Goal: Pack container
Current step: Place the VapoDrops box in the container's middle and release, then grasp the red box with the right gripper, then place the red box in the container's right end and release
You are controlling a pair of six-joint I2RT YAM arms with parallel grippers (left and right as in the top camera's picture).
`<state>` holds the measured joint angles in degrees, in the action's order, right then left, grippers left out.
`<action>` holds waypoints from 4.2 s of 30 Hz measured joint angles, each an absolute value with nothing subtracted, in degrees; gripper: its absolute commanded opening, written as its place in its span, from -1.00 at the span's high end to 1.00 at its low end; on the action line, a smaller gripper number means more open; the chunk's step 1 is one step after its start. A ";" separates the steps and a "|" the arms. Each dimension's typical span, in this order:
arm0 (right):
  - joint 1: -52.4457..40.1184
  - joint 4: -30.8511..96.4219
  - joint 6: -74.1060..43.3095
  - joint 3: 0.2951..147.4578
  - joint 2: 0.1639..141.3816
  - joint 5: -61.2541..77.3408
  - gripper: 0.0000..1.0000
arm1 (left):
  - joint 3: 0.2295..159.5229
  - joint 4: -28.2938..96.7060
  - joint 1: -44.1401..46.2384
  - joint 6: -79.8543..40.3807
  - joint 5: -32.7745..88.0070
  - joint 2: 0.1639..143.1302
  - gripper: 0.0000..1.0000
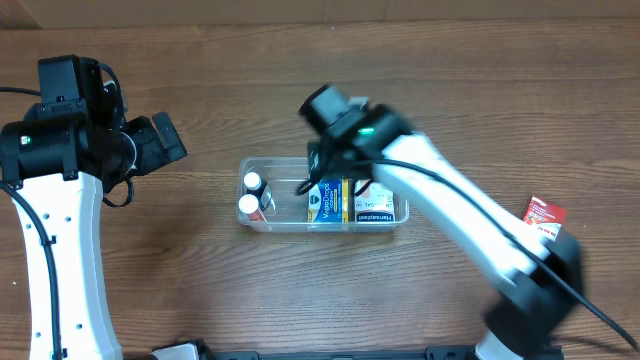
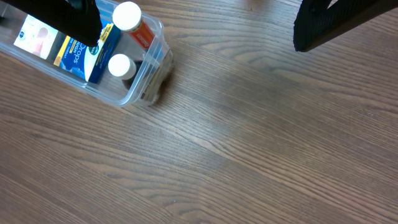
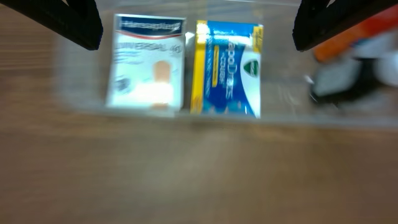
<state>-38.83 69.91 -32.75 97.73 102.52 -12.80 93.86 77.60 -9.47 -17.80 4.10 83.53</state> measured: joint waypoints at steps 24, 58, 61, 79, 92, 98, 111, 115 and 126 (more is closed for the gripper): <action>23.75 62.04 -12.93 66.04 87.13 -6.28 -1.00 | 93.86 77.03 -9.50 -17.80 4.10 83.53 -1.00; 24.29 46.06 -5.96 54.50 94.11 -8.38 -1.00 | 93.86 77.06 -9.50 -17.80 4.10 83.53 -1.00; 24.29 45.69 -5.96 54.50 96.51 -8.34 -1.00 | 93.86 77.06 -9.47 -17.80 4.10 83.53 -1.00; 24.34 43.33 -5.93 54.63 99.39 -3.03 -0.54 | 93.86 77.06 -9.47 -17.80 4.10 83.53 -1.00; 24.34 49.30 -7.07 59.02 99.20 -2.76 -0.46 | 93.86 77.06 -9.47 -17.80 4.10 83.53 -1.00; 24.23 56.75 -11.09 66.19 93.47 -0.25 -0.22 | 93.86 77.06 -9.50 -17.80 4.10 83.53 -1.00; 0.40 68.34 -16.38 76.71 74.72 7.53 -0.25 | 93.86 77.08 -9.47 -17.80 4.10 83.53 -1.00; -11.46 67.53 -19.51 77.43 72.23 5.52 -0.25 | 93.86 77.21 -9.47 -17.80 4.10 83.53 -1.00; -30.65 63.66 -23.29 77.54 83.68 -0.43 -0.31 | 93.86 77.34 -9.50 -17.80 4.10 83.53 -1.00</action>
